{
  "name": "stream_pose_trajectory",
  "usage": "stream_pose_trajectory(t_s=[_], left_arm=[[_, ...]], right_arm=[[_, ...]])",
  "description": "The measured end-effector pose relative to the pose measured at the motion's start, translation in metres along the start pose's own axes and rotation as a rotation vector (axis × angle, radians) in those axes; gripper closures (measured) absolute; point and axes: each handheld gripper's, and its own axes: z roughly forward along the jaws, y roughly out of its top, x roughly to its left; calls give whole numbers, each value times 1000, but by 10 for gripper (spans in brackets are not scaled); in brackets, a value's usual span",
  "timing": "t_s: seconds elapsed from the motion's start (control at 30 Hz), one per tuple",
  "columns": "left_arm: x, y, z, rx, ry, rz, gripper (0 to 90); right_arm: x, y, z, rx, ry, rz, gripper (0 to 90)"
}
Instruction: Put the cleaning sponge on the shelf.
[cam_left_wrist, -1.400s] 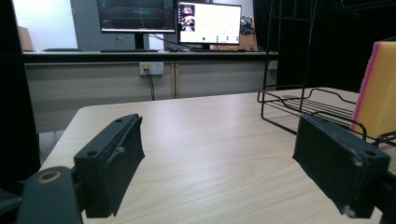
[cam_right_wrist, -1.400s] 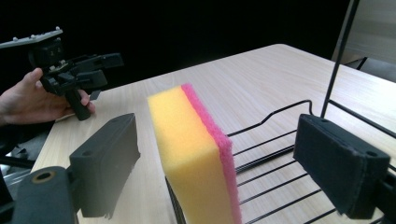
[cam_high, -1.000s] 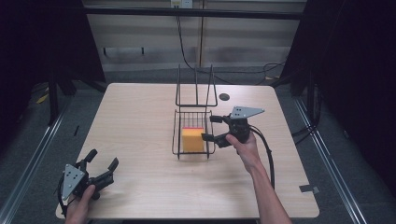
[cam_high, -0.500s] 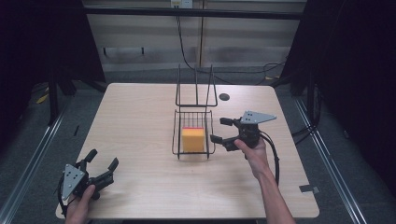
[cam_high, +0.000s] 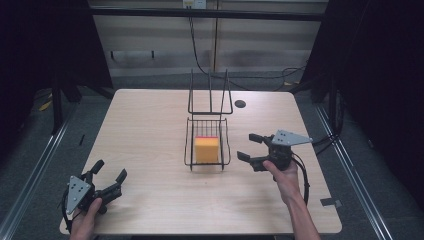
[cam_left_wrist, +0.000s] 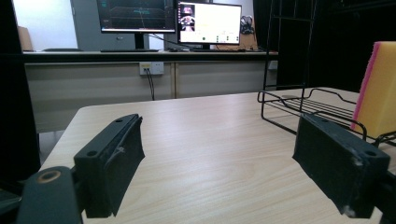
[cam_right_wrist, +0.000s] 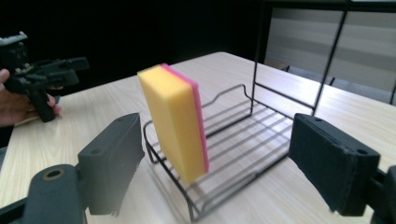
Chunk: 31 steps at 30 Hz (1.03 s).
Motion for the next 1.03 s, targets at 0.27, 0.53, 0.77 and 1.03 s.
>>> stream_pose_trajectory(t_s=[0.27, 0.53, 0.77, 1.03], left_arm=[[0, 0, 0, -1, 0, -1, 155], [0, 0, 0, -3, 1, -2, 155], [0, 0, 0, -3, 1, -2, 155], [0, 0, 0, 1, 1, 2, 155]], right_arm=[[8, -15, -19, -25, -59, 9, 168], [15, -41, -40, -14, -142, 35, 169], [16, -63, -53, -8, -193, 58, 169], [18, -81, -58, -23, -260, 61, 170]])
